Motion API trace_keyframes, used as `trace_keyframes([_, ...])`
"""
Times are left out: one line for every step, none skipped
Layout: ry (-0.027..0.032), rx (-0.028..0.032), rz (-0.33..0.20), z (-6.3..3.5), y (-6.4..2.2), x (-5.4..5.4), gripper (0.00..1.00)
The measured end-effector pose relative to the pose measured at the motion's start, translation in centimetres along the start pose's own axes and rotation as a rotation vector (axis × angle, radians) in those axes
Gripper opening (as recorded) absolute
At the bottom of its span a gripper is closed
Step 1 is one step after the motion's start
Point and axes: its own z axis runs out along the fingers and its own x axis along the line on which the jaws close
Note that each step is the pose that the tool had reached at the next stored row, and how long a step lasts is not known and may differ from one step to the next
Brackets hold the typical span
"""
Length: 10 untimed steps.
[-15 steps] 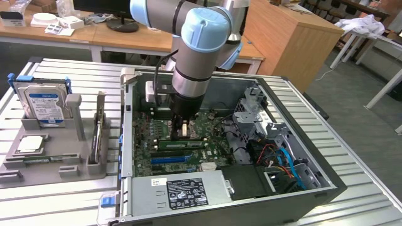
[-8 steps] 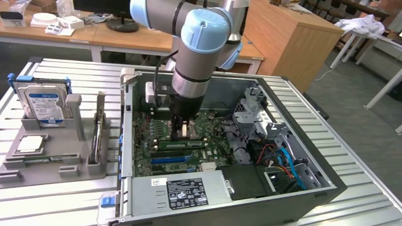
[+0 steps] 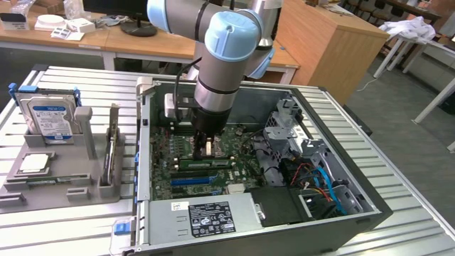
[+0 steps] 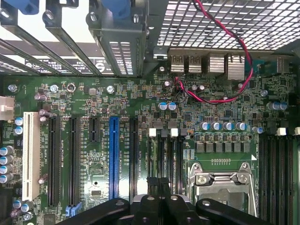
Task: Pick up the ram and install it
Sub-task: 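Press down the ram until it locks into place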
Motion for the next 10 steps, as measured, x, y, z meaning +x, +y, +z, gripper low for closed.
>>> trace_keyframes([-0.0001, 0.0000, 0.000, 0.00, 0.00, 0.00, 0.11])
trace_keyframes([-0.0001, 0.0000, 0.000, 0.02, 0.00, 0.00, 0.11])
trace_keyframes([-0.0002, 0.0001, 0.000, 0.05, 0.00, 0.00, 0.11])
trace_keyframes([-0.0002, 0.0001, 0.000, 0.07, 0.00, 0.00, 0.11])
trace_keyframes([-0.0001, 0.0000, 0.000, 0.09, 0.00, 0.00, 0.11])
trace_keyframes([-0.0001, 0.0000, 0.000, 0.11, 0.00, 0.01, 0.11])
trace_keyframes([0.0000, -0.0001, 0.000, 0.12, 0.00, 0.01, 0.11])
trace_keyframes([0.0000, -0.0001, 0.000, 0.13, 0.00, 0.01, 0.11])
trace_keyframes([0.0000, -0.0001, 0.000, 0.13, 0.00, 0.01, 0.11])
trace_keyframes([0.0001, -0.0001, 0.000, 0.13, 0.00, 0.01, 0.11])
